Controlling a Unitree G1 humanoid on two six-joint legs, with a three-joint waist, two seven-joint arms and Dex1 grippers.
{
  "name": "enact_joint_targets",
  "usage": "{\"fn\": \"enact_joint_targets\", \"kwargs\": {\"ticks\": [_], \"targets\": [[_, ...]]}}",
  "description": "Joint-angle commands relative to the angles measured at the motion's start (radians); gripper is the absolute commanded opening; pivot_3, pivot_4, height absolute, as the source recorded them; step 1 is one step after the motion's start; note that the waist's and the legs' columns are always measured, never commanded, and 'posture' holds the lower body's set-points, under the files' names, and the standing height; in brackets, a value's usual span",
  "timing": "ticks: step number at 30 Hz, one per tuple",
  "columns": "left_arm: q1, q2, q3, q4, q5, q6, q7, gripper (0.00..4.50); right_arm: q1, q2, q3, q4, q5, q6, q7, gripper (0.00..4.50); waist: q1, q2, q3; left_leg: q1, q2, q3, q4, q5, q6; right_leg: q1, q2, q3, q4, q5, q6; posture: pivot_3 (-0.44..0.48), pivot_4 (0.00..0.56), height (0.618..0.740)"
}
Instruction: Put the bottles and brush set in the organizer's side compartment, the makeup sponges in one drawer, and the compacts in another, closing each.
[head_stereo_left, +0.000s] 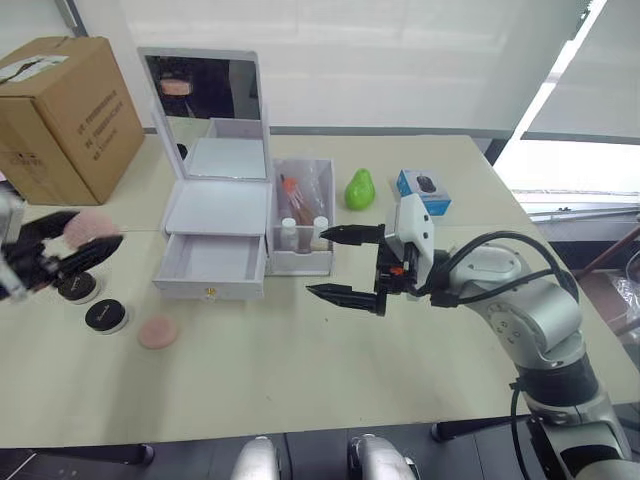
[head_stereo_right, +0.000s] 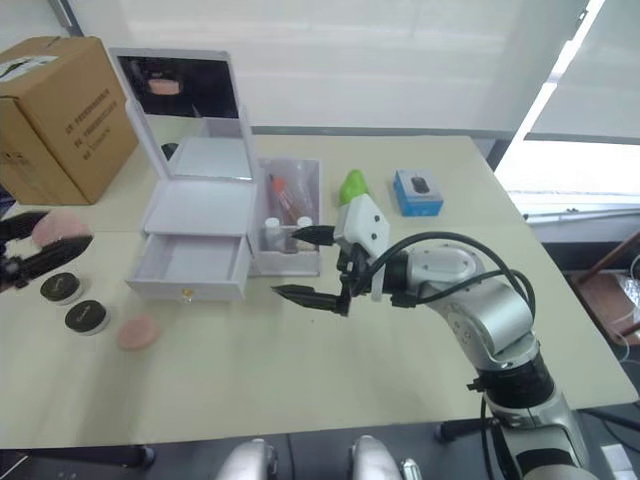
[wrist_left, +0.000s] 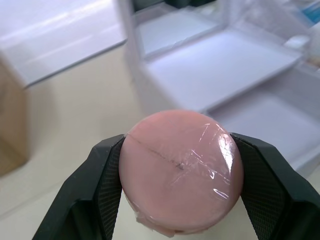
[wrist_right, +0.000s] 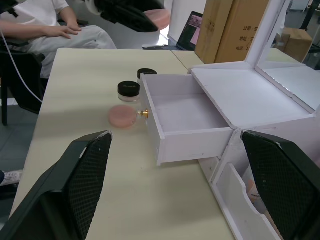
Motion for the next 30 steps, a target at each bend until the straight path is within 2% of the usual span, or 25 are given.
{"fn": "enact_joint_targets", "kwargs": {"ticks": [1,6,9,15,30], "targets": [[-0.075,0.01,-0.132,0.057,-0.018,0.022,-0.123,2.94,-0.02,0.006,-0.019,-0.02,-0.006,-0.01,-0.012,4.5,-0.004,0.0,0.0,0.0,0.0,-0.001,0.001,0.001,0.001,0.0,0.001,0.001,0.002,0.002,-0.002,0.0,0.15,0.733],[-0.216,-0.015,-0.298,0.194,0.089,-0.065,-0.186,2.94,-0.004,0.015,-0.017,-0.048,-0.014,-0.001,-0.042,4.5,-0.018,-0.001,0.0,0.001,0.001,-0.009,0.001,0.003,0.005,-0.002,0.009,0.003,0.006,0.0,-0.001,0.0,0.15,0.733],[-0.265,-0.021,-0.338,0.249,0.125,-0.097,-0.213,2.94,0.005,0.016,-0.021,-0.066,-0.011,0.01,-0.061,4.5,-0.021,-0.001,-0.001,0.001,0.0,-0.01,0.001,0.003,0.005,-0.003,0.009,0.003,0.009,-0.001,0.0,0.0,0.15,0.733],[-0.288,-0.024,-0.372,0.276,0.15,-0.091,-0.251,2.94,0.024,0.021,-0.027,-0.105,0.001,0.039,-0.099,4.5,-0.019,-0.001,-0.001,0.001,0.0,-0.01,0.002,0.003,0.005,-0.003,0.009,0.003,0.011,-0.002,0.001,0.0,0.15,0.733],[-0.264,-0.033,-0.355,0.275,0.18,-0.082,-0.212,2.94,0.025,0.022,-0.029,-0.114,0.022,0.054,-0.121,4.5,-0.017,-0.001,-0.001,0.001,0.0,-0.01,0.002,0.003,0.005,-0.003,0.009,0.003,0.011,-0.003,0.001,0.0,0.15,0.733]]}}
